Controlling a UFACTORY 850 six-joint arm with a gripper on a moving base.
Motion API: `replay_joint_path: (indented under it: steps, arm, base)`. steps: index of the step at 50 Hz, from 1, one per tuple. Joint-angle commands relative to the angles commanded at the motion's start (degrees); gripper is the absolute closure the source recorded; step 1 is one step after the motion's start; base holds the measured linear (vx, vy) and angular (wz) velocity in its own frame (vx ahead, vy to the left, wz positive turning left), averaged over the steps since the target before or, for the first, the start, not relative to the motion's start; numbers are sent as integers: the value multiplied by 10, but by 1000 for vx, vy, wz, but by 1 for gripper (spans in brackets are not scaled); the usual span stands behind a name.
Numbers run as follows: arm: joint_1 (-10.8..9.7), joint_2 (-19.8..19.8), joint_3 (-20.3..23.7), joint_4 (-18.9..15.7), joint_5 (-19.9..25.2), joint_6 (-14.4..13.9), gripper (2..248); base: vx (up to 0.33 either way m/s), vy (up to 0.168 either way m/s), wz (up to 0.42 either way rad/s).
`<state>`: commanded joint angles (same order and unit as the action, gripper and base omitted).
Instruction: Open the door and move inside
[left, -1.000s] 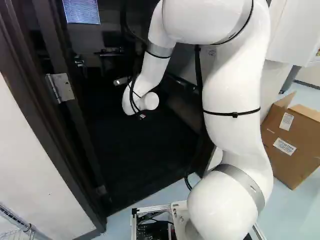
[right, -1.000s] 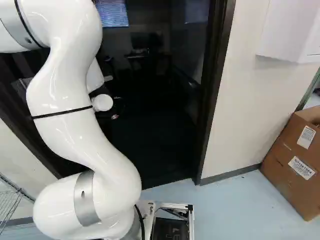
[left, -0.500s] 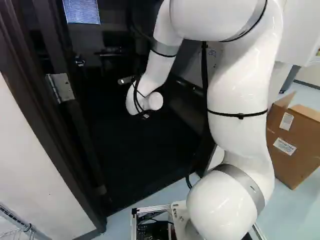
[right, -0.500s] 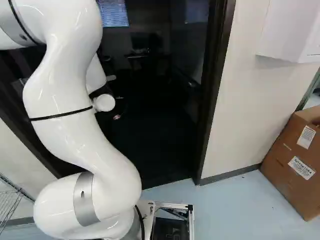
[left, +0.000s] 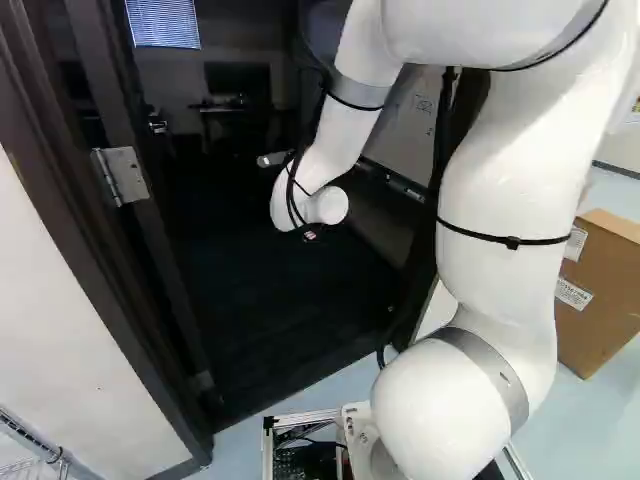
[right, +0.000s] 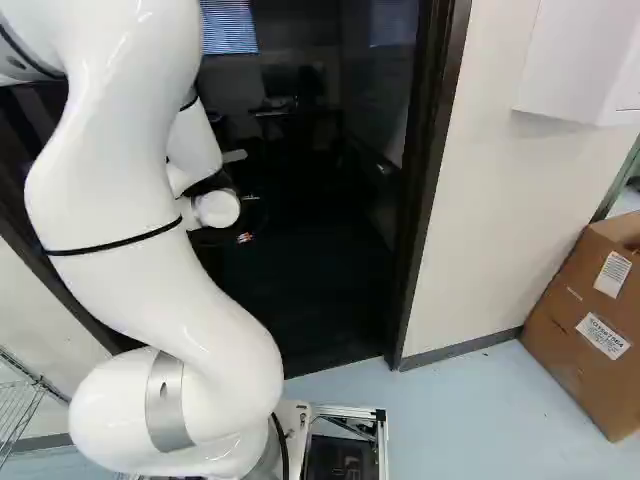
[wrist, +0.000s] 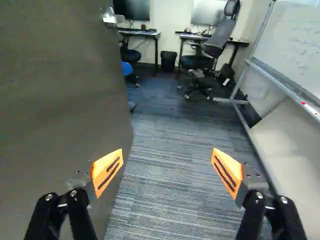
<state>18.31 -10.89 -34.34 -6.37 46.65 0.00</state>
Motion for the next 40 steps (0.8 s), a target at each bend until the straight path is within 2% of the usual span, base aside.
replay_joint_path:
  steps: [40]
  arm:
    - [-113, 165, 180, 39, 21, 0, 3]
  base:
    - [0, 0, 0]
